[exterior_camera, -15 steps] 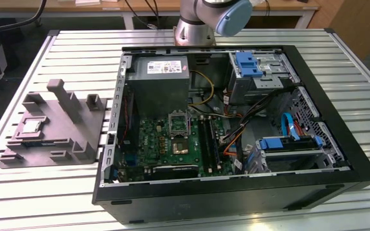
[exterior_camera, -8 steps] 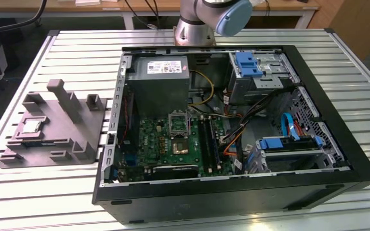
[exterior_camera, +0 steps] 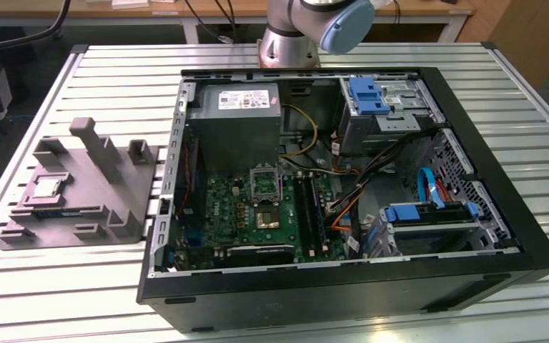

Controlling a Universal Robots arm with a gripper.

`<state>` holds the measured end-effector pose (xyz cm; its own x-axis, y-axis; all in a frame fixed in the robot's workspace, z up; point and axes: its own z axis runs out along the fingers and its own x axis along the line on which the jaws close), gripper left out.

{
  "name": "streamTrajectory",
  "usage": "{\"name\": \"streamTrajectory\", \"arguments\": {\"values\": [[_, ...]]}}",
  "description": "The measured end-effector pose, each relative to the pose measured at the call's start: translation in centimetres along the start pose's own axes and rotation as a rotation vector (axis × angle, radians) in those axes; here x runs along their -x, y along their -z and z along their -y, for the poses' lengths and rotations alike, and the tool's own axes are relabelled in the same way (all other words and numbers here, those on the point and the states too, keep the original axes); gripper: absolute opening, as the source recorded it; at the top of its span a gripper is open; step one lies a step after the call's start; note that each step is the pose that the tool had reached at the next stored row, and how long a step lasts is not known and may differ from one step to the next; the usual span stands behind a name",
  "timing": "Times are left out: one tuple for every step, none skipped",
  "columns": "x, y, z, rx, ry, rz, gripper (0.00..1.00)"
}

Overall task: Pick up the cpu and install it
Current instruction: 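Pick up the cpu and move it towards the insertion slot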

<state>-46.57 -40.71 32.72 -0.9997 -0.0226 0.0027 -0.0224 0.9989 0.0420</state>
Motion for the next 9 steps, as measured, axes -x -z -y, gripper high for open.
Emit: {"name": "streamTrajectory", "arguments": {"values": [[0.0, -0.03, 0.0, 0.0, 0.0, 0.0, 0.47], [0.0, -0.05, 0.0, 0.0, 0.0, 0.0, 0.47], [0.0, -0.06, 0.0, 0.0, 0.0, 0.0, 0.47], [0.0, -0.07, 0.0, -0.0001, 0.0, -0.0001, 0.47], [0.0, -0.09, 0.0, -0.0001, 0.0, -0.0001, 0.47], [0.0, -0.11, 0.0, 0.0, 0.0, 0.0001, 0.47], [0.0, -0.12, 0.01, 0.0, 0.0, 0.0, 0.47], [0.0, -0.12, 0.0, -0.0001, 0.0, -0.0002, 0.47], [0.0, -0.13, 0.01, 0.0, 0.0, -0.0001, 0.47]]}}
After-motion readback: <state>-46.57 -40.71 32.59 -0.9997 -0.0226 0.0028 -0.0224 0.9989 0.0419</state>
